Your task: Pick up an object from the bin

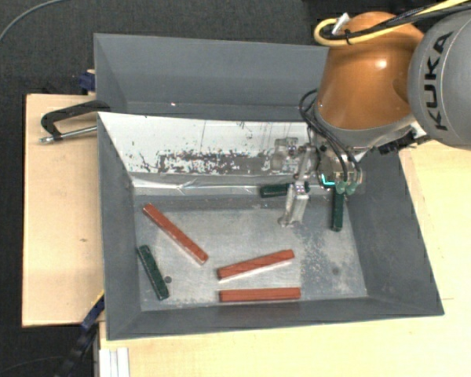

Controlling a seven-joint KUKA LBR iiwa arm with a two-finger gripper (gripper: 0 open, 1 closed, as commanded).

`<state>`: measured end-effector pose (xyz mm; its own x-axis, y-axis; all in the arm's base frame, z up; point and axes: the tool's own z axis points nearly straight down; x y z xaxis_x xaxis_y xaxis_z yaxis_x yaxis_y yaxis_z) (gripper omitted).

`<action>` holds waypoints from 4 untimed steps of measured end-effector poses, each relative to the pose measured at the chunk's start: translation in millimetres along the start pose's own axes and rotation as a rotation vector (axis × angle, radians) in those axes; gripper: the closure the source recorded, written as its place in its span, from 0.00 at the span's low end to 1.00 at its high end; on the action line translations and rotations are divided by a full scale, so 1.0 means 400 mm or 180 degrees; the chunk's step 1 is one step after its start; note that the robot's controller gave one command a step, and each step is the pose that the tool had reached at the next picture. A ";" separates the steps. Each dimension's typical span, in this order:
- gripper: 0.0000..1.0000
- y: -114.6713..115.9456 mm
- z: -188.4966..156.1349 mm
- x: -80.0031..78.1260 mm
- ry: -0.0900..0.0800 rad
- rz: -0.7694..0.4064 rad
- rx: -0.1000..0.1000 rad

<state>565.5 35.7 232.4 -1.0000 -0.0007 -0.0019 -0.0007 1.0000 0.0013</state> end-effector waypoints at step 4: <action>1.00 -0.075 0.008 0.084 -0.0042 -0.0810 0.0007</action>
Offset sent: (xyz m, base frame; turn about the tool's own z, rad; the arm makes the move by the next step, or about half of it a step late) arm -0.0191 -0.0411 -0.1624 -0.1556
